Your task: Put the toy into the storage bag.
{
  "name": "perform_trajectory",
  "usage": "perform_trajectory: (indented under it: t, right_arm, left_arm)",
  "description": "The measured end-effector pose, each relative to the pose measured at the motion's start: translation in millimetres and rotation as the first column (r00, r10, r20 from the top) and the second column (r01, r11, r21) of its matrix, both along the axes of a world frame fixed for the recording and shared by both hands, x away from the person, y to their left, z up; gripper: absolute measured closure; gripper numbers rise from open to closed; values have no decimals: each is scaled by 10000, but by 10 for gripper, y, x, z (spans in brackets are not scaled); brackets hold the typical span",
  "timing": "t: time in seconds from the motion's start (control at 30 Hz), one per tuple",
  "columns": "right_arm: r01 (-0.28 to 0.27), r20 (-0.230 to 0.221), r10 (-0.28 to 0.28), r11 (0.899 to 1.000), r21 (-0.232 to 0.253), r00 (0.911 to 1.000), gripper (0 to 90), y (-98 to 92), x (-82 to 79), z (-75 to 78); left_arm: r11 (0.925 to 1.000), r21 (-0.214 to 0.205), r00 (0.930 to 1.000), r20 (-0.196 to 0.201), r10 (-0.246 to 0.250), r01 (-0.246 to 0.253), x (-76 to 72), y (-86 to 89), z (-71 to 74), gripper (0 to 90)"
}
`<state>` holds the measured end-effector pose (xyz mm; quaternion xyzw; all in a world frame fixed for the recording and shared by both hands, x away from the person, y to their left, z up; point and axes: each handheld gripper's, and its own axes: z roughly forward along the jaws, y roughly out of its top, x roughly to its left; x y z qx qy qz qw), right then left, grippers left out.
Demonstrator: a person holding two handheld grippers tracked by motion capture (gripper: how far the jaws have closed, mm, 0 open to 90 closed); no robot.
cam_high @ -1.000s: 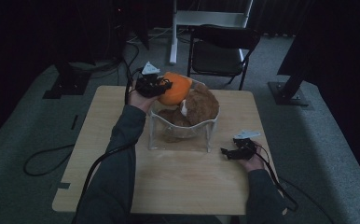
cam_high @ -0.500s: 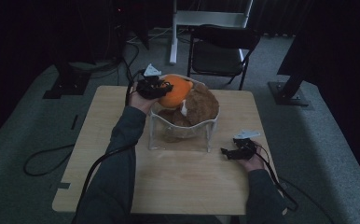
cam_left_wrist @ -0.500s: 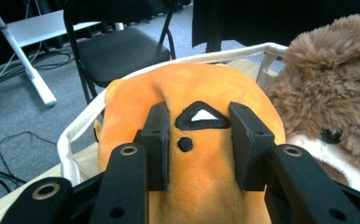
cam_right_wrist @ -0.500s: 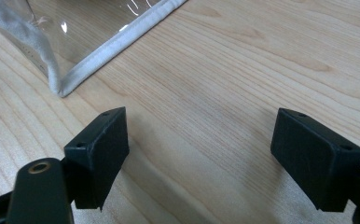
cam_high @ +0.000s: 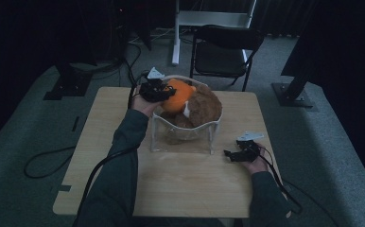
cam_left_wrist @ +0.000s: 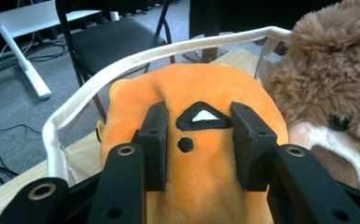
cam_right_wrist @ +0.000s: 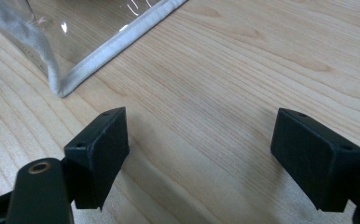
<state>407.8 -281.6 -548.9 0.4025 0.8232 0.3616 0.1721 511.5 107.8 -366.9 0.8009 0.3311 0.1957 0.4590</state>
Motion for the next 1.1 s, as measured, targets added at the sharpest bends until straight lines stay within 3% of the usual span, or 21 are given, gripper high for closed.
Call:
perform_trajectory:
  t: [0.33, 0.6, 0.93, 1.1]
  right_arm:
    - [0, 6, 0, 10000, 1, 10000, 183, 0, 0, 0]
    - [-1, 7, 1, 10000, 1, 10000, 183, 0, 0, 0]
    - [1, 6, -1, 10000, -2, 10000, 183, 1, 0, 0]
    - [3, 8, -3, 10000, -1, 10000, 183, 1, 0, -1]
  left_arm:
    - [10000, 55, 9999, -147, 38, -37, 10, 21, -17, 579]
    - [9998, 89, 9994, -294, 160, -157, 19, 25, -35, 504]
    - [9989, 396, 9995, -210, 247, -238, 2, 2, -38, 430]
    - [9996, 231, 9998, -77, 189, -187, -25, 2, -32, 401]
